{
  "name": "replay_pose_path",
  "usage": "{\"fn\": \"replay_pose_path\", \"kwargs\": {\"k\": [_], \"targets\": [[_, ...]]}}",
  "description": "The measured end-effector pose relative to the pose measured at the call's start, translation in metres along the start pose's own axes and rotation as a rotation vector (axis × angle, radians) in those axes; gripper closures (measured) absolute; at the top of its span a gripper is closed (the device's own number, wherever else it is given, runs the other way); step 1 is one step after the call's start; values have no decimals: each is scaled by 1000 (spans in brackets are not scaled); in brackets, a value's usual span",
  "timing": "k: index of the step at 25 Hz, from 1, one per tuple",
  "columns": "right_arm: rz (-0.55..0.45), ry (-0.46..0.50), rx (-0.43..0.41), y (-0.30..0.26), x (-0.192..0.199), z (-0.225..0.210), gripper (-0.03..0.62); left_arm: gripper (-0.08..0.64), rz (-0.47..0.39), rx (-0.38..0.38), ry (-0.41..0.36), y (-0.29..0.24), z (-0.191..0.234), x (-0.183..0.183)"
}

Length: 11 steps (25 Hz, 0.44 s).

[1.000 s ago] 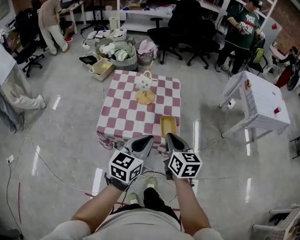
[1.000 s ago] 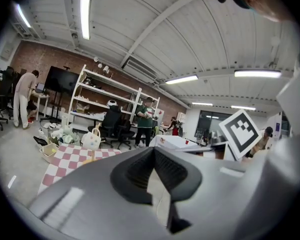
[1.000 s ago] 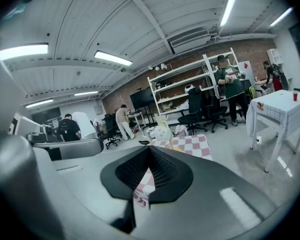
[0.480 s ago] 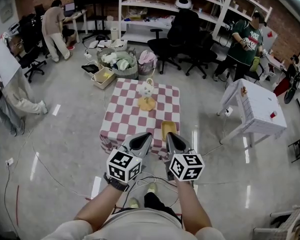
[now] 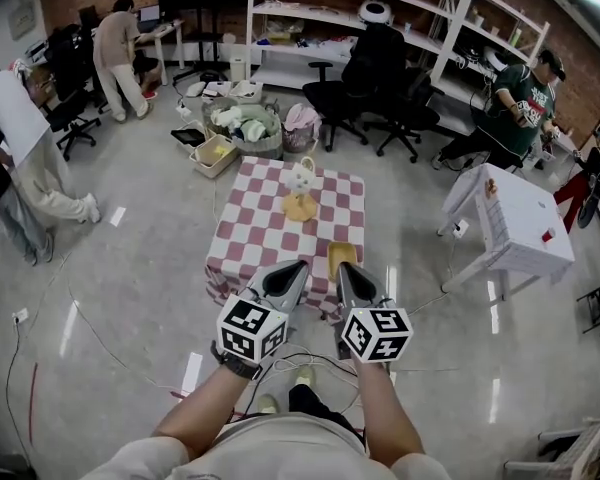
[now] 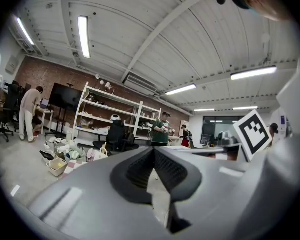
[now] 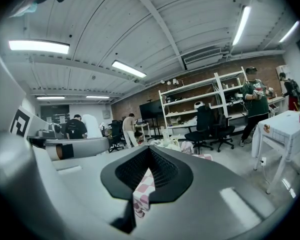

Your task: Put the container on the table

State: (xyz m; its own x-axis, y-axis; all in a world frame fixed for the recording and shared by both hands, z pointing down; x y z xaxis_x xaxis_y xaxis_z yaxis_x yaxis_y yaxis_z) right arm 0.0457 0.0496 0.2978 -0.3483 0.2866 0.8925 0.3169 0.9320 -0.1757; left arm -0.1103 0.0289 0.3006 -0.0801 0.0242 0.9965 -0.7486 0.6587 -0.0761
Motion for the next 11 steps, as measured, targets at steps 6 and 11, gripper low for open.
{"fn": "replay_pose_path", "kwargs": {"k": [6, 11], "targets": [[-3, 7, -6, 2, 0, 6, 583, 554, -12, -13, -2, 6, 1, -3], [-6, 4, -5, 5, -3, 11, 583, 554, -16, -10, 6, 10, 0, -7]]}}
Point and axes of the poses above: the fingertips, and each gripper's own axes: y backward along the fingers, z to its left, x out of its underside, the point moved 7 cm from there along y, backward along the fingers, and after that the axes turned 13 degrees about -y, right-handed, at the moved point
